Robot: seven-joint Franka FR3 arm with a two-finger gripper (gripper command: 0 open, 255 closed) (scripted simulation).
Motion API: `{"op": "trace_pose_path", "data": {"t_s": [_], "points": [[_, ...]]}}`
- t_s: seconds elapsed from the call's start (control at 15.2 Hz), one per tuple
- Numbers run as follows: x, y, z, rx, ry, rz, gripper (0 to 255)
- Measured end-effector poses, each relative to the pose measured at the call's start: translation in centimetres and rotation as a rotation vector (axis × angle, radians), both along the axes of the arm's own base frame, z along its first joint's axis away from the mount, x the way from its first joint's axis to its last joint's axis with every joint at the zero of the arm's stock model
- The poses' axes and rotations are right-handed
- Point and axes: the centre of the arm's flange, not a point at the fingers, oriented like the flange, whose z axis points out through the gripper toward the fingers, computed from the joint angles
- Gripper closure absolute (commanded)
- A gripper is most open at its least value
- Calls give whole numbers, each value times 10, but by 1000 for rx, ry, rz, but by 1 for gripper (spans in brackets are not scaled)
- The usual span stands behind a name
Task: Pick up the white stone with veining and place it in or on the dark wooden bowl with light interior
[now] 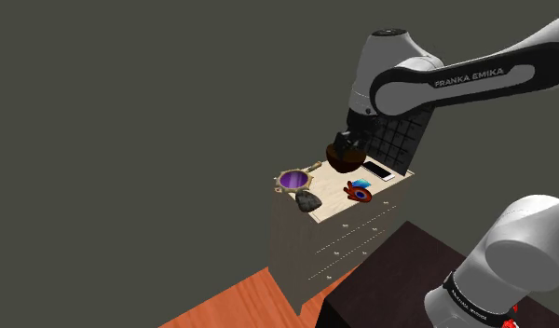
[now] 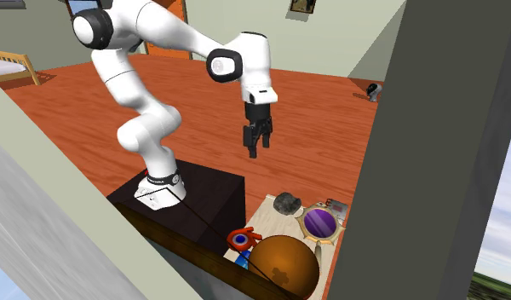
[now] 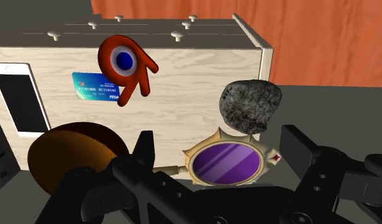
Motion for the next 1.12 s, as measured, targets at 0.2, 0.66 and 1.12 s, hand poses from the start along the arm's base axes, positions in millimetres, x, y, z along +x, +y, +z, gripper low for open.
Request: {"op": "trace_pose_path", "data": {"t_s": [0.2, 0.66, 1.12], "points": [[18, 11, -35, -14, -2, -32, 0], [65, 25, -117, -46, -6, -108, 0], [79, 24, -160, -52, -8, -126, 0]]}}
